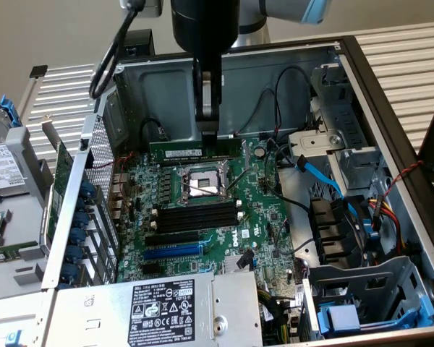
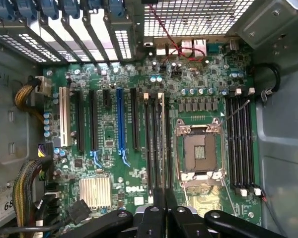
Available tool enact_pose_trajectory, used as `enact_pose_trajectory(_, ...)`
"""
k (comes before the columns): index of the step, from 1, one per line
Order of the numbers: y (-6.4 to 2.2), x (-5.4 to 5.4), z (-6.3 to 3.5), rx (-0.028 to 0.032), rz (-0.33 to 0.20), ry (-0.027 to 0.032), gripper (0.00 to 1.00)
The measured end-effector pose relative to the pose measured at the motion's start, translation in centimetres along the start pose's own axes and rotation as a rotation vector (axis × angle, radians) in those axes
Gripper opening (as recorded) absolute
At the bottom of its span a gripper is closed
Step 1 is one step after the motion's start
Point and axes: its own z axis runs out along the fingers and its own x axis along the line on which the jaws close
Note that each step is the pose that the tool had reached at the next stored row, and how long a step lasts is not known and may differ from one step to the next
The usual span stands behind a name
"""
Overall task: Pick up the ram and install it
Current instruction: 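Insert the ram into the slot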
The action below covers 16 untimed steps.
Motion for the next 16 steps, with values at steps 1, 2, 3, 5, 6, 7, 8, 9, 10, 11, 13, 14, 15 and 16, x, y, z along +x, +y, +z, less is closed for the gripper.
enact_pose_trajectory(1,-0.01,0.1,0.18,-0.0001,-0.001,0.0001,0.12)
enact_pose_trajectory(2,-0.03,0.2,0.36,-0.0001,-0.001,0.0002,0.12)
enact_pose_trajectory(3,-0.04,0.2,0.54,-0.0002,-0.002,0.0002,0.12)
enact_pose_trajectory(5,-0.07,0.4,0.89,-0.0002,-0.004,0.0002,0.12)
enact_pose_trajectory(6,-0.08,0.4,1.07,-0.0002,-0.005,0.0002,0.12)
enact_pose_trajectory(7,-0.09,0.5,1.25,-0.0002,-0.006,0.0004,0.12)
enact_pose_trajectory(8,-0.11,0.6,1.43,-0.0003,-0.008,0.0004,0.12)
enact_pose_trajectory(9,-0.12,0.6,1.6,-0.0003,-0.009,0.0005,0.12)
enact_pose_trajectory(10,-0.13,0.7,1.8,-0.0004,-0.011,0.0005,0.12)
enact_pose_trajectory(11,-0.15,0.8,1.97,-0.0004,-0.012,0.0006,0.12)
enact_pose_trajectory(13,-0.17,0.9,2.33,-0.0006,-0.015,0.0009,0.12)
enact_pose_trajectory(14,-0.18,1.0,2.51,-0.0006,-0.016,0.0008,0.12)
enact_pose_trajectory(15,-0.19,1.0,2.69,-0.0006,-0.018,0.0008,0.12)
enact_pose_trajectory(16,-0.2,1.0,2.87,-0.0007,-0.02,0.0008,0.12)
